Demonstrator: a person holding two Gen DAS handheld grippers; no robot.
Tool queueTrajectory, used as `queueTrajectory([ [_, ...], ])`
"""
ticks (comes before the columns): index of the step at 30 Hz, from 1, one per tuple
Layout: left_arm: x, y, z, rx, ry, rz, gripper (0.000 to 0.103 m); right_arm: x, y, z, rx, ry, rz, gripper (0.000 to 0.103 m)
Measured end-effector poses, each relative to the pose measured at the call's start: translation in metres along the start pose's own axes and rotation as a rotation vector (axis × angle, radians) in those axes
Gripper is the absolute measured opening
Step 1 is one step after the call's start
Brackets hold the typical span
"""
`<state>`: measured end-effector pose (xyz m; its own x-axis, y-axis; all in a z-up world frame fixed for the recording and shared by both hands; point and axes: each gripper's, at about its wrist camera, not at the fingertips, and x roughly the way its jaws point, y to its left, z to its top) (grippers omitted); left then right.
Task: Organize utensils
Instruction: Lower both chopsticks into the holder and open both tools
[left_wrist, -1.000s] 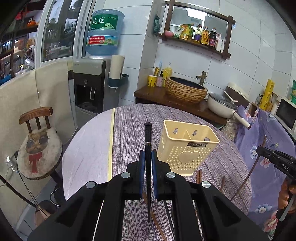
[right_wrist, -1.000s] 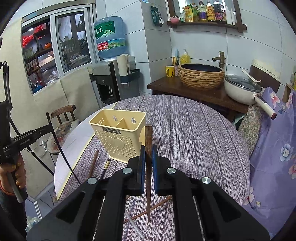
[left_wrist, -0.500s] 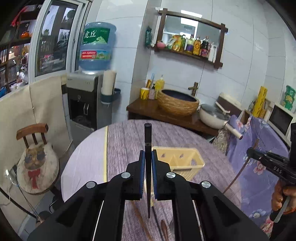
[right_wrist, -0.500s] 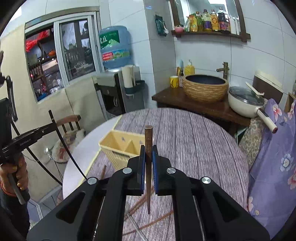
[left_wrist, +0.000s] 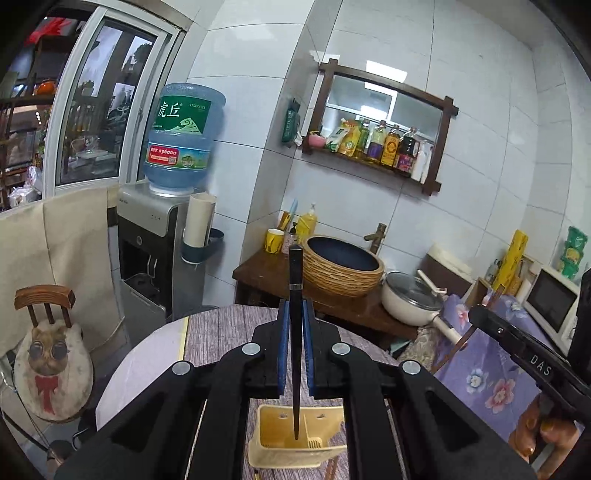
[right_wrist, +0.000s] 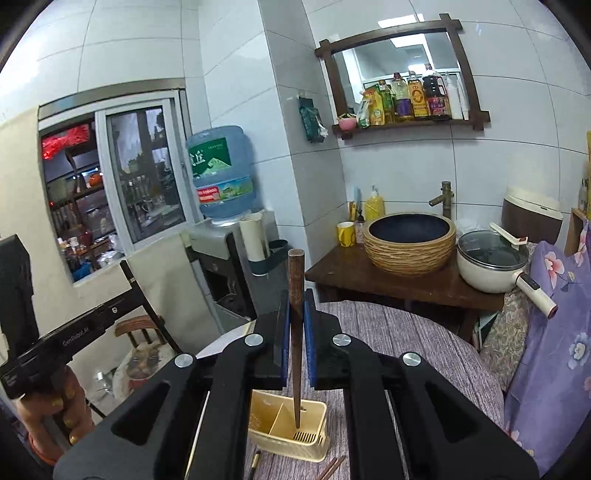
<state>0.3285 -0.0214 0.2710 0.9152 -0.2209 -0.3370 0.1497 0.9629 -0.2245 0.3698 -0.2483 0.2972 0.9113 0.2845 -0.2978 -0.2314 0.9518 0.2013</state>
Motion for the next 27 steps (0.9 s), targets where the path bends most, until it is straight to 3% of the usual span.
queueTrajectory([
  [7,0.051,0.003,-0.046,0.012,0.087,0.04,0.008,0.065,-0.001,-0.05,0.009,0.118,-0.034,0.008],
  [13,0.081,0.013,-0.08,-0.001,0.183,0.055,0.008,0.092,-0.005,-0.083,0.007,0.188,-0.05,0.008],
  [20,0.097,0.02,-0.098,-0.006,0.24,0.065,0.008,0.101,-0.012,-0.099,0.016,0.203,-0.064,0.008],
  [27,0.096,0.018,-0.1,0.011,0.236,0.061,0.008,0.1,-0.014,-0.104,0.017,0.202,-0.064,0.011],
])
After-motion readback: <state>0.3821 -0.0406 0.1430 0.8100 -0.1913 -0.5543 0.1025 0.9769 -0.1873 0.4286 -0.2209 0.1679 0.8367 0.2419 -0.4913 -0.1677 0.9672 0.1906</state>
